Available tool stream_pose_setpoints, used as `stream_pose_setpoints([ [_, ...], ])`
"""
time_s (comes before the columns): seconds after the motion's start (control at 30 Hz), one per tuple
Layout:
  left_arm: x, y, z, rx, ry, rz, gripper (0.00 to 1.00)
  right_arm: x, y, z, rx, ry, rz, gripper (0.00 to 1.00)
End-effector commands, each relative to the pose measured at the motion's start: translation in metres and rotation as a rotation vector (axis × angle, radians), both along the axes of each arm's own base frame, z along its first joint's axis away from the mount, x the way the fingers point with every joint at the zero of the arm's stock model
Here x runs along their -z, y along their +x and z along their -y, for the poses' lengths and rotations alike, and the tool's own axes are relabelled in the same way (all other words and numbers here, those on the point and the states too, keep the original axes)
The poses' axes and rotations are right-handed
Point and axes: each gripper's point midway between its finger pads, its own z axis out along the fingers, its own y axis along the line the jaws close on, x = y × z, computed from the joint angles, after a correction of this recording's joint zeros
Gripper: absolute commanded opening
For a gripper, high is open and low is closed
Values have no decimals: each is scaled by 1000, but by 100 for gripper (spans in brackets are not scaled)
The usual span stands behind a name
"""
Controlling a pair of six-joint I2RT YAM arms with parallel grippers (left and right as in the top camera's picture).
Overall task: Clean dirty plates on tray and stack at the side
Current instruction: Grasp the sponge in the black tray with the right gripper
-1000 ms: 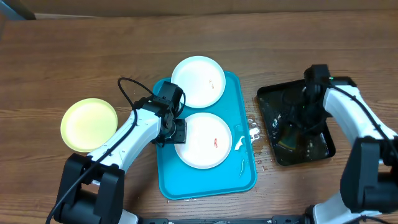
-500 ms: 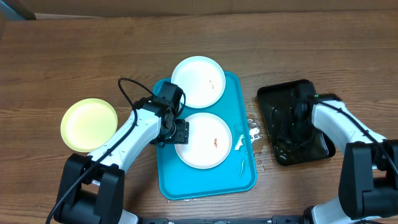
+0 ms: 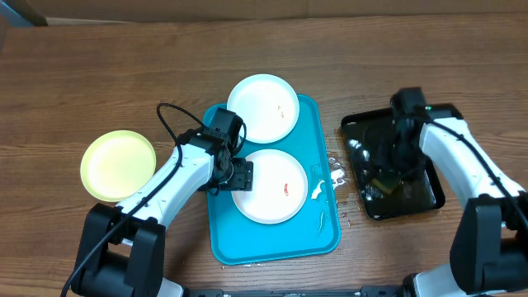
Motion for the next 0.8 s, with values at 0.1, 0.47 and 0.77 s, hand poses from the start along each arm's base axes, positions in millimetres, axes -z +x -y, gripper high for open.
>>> stream_pose_setpoints([
  [0.1, -3, 5, 3, -4, -8, 8, 94, -3, 3, 16, 89, -83, 30, 55],
  [0.47, -5, 20, 6, 89, -10, 79, 82, 52, -1, 17, 115, -84, 40, 22],
  [0.77, 4, 19, 6, 124, -12, 97, 74, 54, -1, 17, 117, -80, 40, 4],
])
